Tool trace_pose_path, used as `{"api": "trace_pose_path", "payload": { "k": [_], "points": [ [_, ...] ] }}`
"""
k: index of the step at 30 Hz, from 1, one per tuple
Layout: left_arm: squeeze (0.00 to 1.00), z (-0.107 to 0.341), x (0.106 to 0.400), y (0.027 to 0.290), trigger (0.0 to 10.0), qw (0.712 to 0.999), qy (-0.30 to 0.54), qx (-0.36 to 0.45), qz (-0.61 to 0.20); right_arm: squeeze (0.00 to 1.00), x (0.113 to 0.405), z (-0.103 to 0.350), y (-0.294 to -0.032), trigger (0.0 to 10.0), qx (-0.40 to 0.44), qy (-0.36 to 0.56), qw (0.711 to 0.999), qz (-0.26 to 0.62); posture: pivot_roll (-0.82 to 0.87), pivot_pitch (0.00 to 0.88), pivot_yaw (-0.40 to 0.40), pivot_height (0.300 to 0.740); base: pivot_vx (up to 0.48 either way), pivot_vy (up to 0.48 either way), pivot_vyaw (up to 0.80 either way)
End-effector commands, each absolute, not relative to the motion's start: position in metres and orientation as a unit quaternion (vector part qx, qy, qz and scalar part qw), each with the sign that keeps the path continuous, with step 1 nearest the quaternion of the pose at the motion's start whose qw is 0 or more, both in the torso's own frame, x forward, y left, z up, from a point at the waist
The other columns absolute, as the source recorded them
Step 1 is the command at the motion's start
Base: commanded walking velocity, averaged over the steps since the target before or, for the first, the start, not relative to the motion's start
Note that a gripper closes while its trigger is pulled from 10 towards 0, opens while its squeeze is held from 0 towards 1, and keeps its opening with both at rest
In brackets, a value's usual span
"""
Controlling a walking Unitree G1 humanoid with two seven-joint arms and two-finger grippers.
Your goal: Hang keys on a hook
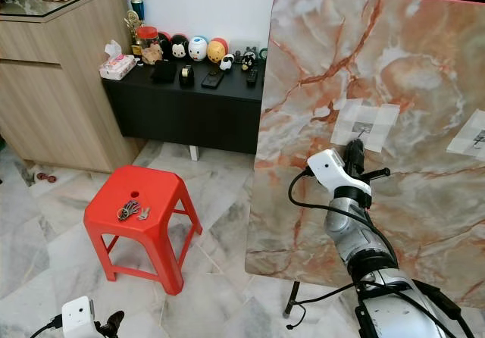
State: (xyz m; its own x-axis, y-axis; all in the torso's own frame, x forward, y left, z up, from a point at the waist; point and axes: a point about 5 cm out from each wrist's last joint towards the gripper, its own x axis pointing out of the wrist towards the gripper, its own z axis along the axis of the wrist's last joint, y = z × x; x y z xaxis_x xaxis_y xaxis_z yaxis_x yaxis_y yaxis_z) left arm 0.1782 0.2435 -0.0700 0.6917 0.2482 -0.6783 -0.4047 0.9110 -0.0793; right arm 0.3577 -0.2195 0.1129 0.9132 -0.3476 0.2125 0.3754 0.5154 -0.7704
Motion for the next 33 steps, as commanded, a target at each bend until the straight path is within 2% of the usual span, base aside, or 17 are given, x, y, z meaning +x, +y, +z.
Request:
{"api": "trace_pose_path", "payload": {
  "k": [1, 5, 6, 7, 9, 10, 11, 20, 21, 22, 23, 24, 27, 28, 29, 31, 33],
  "points": [
    [0.0, -0.071, 0.178, 0.241, 10.0, 0.911, 0.351, -0.119, 0.183, 0.0, 0.362, 0.119, -0.216, 10.0, -0.435, -0.023, 0.877, -0.203, 0.11, 0.0, -0.052, 0.74, 0.0, 0.0, 0.0],
    [0.0, -0.071, 0.178, 0.241, 10.0, 0.91, 0.35, -0.121, 0.184, 0.0, 0.362, 0.119, -0.213, 10.0, -0.432, -0.035, 0.88, -0.195, 0.11, 0.0, -0.053, 0.74, 0.0, 0.0, 0.0],
    [0.0, -0.071, 0.178, 0.241, 10.0, 0.91, 0.351, -0.121, 0.185, 0.23, 0.362, 0.12, -0.21, 10.0, -0.433, -0.042, 0.88, -0.191, 0.1, 0.0, -0.053, 0.74, 0.0, 0.0, 0.0],
    [0.0, -0.071, 0.178, 0.241, 10.0, 0.91, 0.352, -0.121, 0.184, 0.63, 0.362, 0.12, -0.207, 10.0, -0.444, -0.049, 0.876, -0.183, 0.1, 0.0, -0.053, 0.74, 0.0, 0.0, 0.0],
    [0.0, -0.072, 0.177, 0.241, 10.0, 0.909, 0.353, -0.122, 0.184, 0.63, 0.362, 0.12, -0.204, 10.0, -0.45, -0.053, 0.873, -0.178, 0.1, 0.0, -0.053, 0.74, 0.0, 0.0, 0.0],
    [0.0, -0.072, 0.177, 0.241, 10.0, 0.909, 0.353, -0.122, 0.185, 0.72, 0.362, 0.12, -0.203, 10.0, -0.447, -0.056, 0.875, -0.177, 0.1, 0.0, -0.054, 0.74, 0.0, 0.0, 0.0],
    [0.0, -0.072, 0.177, 0.241, 10.0, 0.909, 0.353, -0.122, 0.185, 1.0, 0.361, 0.119, -0.201, 10.0, -0.446, -0.059, 0.876, -0.175, 0.1, 0.0, -0.054, 0.74, 0.0, 0.0, 0.0],
    [0.0, -0.073, 0.173, 0.242, 10.0, 0.906, 0.358, -0.123, 0.19, 1.0, 0.352, 0.106, -0.204, 10.0, -0.466, -0.048, 0.871, -0.151, 0.1, 0.0, -0.06, 0.74, 0.0, 0.0, 0.0],
    [0.0, -0.074, 0.172, 0.242, 10.0, 0.905, 0.359, -0.123, 0.192, 0.64, 0.348, 0.101, -0.209, 10.0, -0.467, -0.038, 0.87, -0.151, 0.1, 0.0, -0.06, 0.74, 0.0, 0.0, 0.0],
    [0.0, -0.074, 0.172, 0.242, 10.0, 0.905, 0.359, -0.123, 0.192, 0.64, 0.348, 0.101, -0.209, 10.0, -0.467, -0.038, 0.87, -0.151, 0.1, 0.0, -0.06, 0.74, 0.0, 0.0, 0.0],
    [0.0, -0.074, 0.171, 0.243, 10.0, 0.904, 0.36, -0.123, 0.193, 0.45, 0.344, 0.095, -0.214, 10.0, -0.47, -0.028, 0.87, -0.147, 0.1, 0.0, -0.059, 0.74, 0.0, 0.0, 0.0],
    [0.0, -0.074, 0.17, 0.243, 10.0, 0.904, 0.361, -0.123, 0.193, 0.0, 0.342, 0.093, -0.216, 10.0, -0.469, -0.024, 0.871, -0.146, 0.1, 0.0, -0.059, 0.74, 0.0, 0.0, 0.0],
    [0.0, -0.075, 0.168, 0.244, 10.0, 0.903, 0.364, -0.121, 0.193, 0.0, 0.327, 0.074, -0.226, 10.0, -0.422, 0.018, 0.897, -0.132, 0.1, 0.0, -0.058, 0.74, 0.0, 0.0, 0.0],
    [0.0, -0.076, 0.167, 0.243, 10.0, 0.903, 0.366, -0.121, 0.193, 0.0, 0.319, 0.058, -0.231, 10.0, -0.369, 0.071, 0.917, -0.131, 0.1, 0.0, -0.058, 0.74, 0.0, 0.0, 0.0],
    [0.0, -0.076, 0.167, 0.243, 10.0, 0.903, 0.366, -0.121, 0.193, 0.0, 0.319, 0.058, -0.231, 10.0, -0.369, 0.071, 0.917, -0.131, 0.1, 0.0, -0.058, 0.74, 0.0, 0.0, 0.0],
    [0.0, -0.076, 0.167, 0.243, 10.0, 0.902, 0.367, -0.12, 0.191, 0.0, 0.303, 0.033, -0.238, 10.0, -0.284, 0.154, 0.937, -0.133, 0.09, 0.0, -0.055, 0.74, 0.0, 0.0, 0.0],
    [0.0, -0.076, 0.167, 0.242, 10.0, 0.902, 0.369, -0.118, 0.19, 0.0, 0.28, 0.003, -0.243, 10.0, -0.193, 0.243, 0.942, -0.131, 0.09, 0.0, -0.052, 0.74, 0.0, 0.0, 0.0]
  ]
}}
